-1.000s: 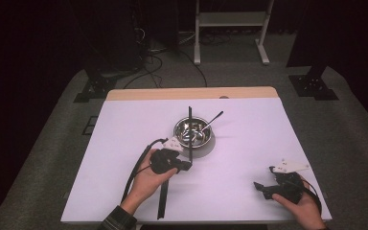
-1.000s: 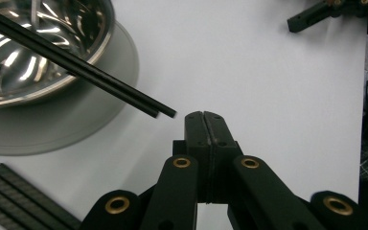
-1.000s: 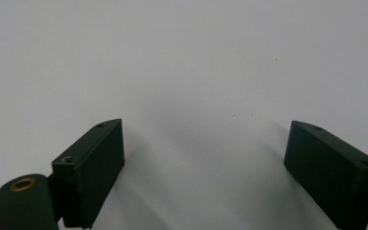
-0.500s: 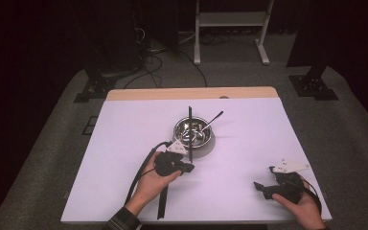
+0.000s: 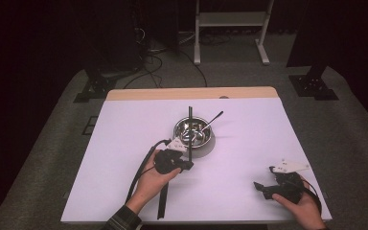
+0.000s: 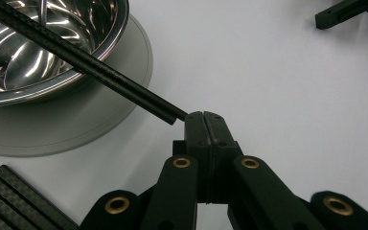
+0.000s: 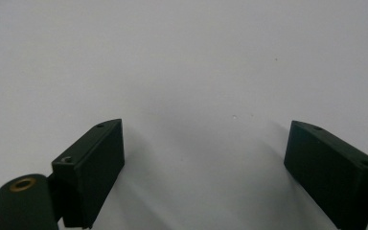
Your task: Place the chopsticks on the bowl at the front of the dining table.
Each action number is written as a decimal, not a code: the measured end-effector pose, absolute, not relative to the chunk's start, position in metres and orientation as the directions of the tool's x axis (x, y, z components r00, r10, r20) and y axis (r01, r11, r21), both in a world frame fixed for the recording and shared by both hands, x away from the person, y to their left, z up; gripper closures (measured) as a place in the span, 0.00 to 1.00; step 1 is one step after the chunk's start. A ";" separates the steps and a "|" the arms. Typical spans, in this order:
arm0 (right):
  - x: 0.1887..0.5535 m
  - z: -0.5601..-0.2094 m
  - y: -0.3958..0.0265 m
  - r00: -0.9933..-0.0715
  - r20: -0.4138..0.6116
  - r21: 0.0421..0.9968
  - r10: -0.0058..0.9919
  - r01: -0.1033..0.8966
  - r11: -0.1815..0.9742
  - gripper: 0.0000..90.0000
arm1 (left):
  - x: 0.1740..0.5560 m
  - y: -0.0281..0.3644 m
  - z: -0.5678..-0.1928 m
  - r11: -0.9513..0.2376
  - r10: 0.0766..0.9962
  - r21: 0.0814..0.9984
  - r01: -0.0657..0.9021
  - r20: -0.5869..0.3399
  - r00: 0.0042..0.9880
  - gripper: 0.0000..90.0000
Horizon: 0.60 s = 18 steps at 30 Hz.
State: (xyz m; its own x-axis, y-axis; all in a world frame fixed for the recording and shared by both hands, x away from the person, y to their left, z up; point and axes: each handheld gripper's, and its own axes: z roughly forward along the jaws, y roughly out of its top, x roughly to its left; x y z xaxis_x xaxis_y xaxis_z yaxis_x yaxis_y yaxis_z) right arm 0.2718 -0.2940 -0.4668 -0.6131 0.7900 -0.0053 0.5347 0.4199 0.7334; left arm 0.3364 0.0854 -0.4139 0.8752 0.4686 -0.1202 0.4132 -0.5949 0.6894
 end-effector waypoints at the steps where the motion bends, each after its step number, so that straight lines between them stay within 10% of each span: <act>1: 0.272 -0.467 -0.294 -0.613 -0.005 0.733 0.790 0.535 0.420 0.13 | 0.336 0.085 -0.414 -0.595 0.469 0.689 0.413 -0.120 0.875 1.00; 18: 0.272 -0.467 -0.294 -0.613 -0.006 0.733 0.790 0.534 0.420 0.13 | 0.337 0.088 -0.411 -0.583 0.474 0.700 0.412 -0.119 0.873 1.00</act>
State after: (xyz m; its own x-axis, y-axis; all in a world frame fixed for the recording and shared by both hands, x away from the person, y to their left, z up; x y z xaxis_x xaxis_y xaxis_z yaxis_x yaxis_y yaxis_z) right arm 0.2717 -0.2940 -0.4668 -0.6129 0.7901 -0.0059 0.5345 0.4201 0.7334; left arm 0.3371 0.0879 -0.4108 0.8726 0.4737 -0.1192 0.4121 -0.5829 0.7003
